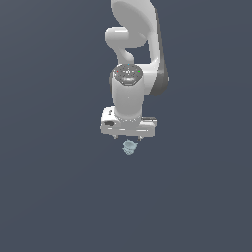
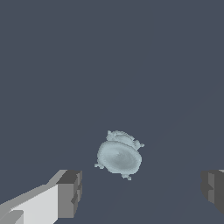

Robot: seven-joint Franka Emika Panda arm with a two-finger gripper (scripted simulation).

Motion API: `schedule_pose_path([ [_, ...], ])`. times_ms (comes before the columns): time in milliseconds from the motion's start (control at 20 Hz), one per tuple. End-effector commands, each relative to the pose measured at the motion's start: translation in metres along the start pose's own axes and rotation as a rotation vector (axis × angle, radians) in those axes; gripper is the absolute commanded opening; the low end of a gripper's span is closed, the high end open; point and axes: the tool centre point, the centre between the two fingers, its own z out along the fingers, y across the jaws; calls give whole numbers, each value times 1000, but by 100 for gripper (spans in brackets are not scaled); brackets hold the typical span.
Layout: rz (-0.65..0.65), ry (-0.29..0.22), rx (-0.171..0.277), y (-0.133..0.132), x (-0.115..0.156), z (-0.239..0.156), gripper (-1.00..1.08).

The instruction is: Pick up the object and move it to a goal position.

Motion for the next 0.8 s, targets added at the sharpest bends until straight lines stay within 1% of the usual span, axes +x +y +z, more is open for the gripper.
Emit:
schedule_pose_path([
  [0,41,1,0,-2,-2,8,100],
  [450,239,6,-1,-7,-13,45,100],
  [750,329,10,-3,-8,-18,60,100],
])
